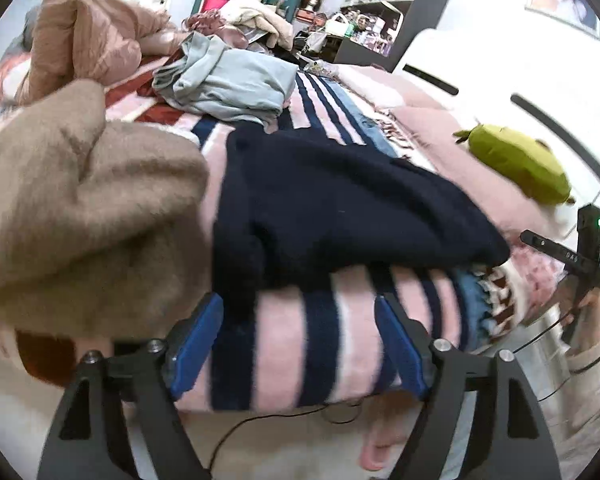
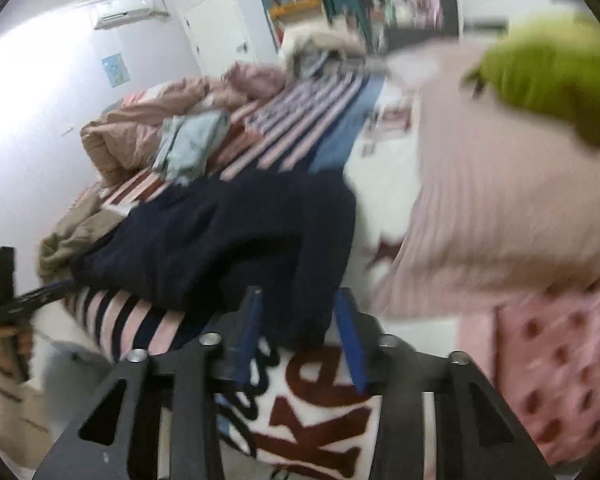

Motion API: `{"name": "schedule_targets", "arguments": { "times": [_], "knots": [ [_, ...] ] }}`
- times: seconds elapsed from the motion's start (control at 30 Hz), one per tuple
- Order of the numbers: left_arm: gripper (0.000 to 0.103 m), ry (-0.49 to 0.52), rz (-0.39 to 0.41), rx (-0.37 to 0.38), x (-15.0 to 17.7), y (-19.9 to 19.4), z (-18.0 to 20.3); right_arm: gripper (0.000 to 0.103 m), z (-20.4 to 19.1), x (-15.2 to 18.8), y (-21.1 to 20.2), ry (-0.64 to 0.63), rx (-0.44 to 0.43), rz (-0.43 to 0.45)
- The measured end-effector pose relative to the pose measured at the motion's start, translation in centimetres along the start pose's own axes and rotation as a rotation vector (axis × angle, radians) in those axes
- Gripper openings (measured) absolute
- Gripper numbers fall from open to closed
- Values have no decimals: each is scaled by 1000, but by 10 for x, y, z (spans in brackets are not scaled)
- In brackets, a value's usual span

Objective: Fold small clothes

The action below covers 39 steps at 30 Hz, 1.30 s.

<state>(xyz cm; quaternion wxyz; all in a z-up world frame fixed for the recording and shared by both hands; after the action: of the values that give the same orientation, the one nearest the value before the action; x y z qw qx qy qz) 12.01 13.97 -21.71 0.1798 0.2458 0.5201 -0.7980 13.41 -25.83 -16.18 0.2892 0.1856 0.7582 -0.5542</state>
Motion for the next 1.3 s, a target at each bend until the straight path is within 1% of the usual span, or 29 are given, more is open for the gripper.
{"name": "schedule_targets", "arguments": {
  "times": [0.03,0.1,0.13,0.17,0.2,0.27,0.3,0.4,0.47,0.53,0.6,0.63,0.67,0.73,0.8,0.93,0.97,1.03,1.1,1.17,1.2,1.3],
  "knots": [
    [86,-16,3,41,2,1,6,36,-5,-3,-5,-5,2,24],
    [86,-40,9,121,4,6,18,38,-20,-12,-8,-2,-18,62],
    [87,-58,13,159,1,13,24,38,-33,-18,-5,-8,-65,75],
    [87,-72,19,172,-1,19,27,36,-45,-23,2,-15,-115,74],
    [87,-85,25,176,-5,26,30,33,-56,-27,10,-21,-147,67],
    [87,-120,39,187,-14,42,33,10,-83,-36,33,-53,-195,44],
    [87,-142,48,197,-18,48,34,6,-99,-40,48,-78,-213,29],
    [87,-259,90,218,-29,61,22,5,-130,-50,89,-95,-238,-15],
    [87,-322,128,242,-33,63,17,5,-141,-52,110,-86,-256,-46],
    [87,-335,138,246,-34,65,16,5,-150,-49,124,-92,-262,-81],
    [87,-347,143,249,-36,69,13,5,-160,-40,140,-111,-274,-141],
    [87,-357,146,255,-37,68,11,5,-162,-31,144,-117,-270,-169],
    [87,-361,148,259,-39,69,10,5,-162,-24,150,-126,-248,-193],
    [87,-372,156,259,-44,71,8,4,-157,-15,159,-129,-215,-214],
    [87,-374,164,251,-51,74,8,3,-154,-11,163,-97,-223,-222],
    [87,-382,156,217,-61,82,8,3,-156,-10,160,-136,-190,-218],
    [87,-393,148,211,-59,81,9,3,-155,-10,160,-142,-185,-216],
    [89,-383,136,216,-51,74,12,3,-152,-9,159,-131,-198,-217],
    [90,-381,95,232,-37,69,13,3,-149,-9,159,-114,-221,-217],
    [95,-412,40,249,-20,69,11,3,-149,-9,160,-108,-228,-215],
    [95,-422,33,252,-15,70,10,3,-150,-10,160,-108,-227,-212],
    [95,-444,68,258,-19,76,4,3,-152,-10,161,-112,-221,-207]
  ]
}}
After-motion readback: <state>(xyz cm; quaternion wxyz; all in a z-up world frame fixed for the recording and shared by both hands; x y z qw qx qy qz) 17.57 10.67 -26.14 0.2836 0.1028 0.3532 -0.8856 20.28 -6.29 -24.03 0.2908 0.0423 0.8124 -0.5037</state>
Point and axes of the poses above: each gripper's, at about its wrist camera, not at the fingertips, and y roughly the way its jaws point, z to its right, x to its underside, the point moved 7 cm from there along y, roughly the way its jaws point, and after that the axes turned 7 degrees about -z, right-handed, at the moved point
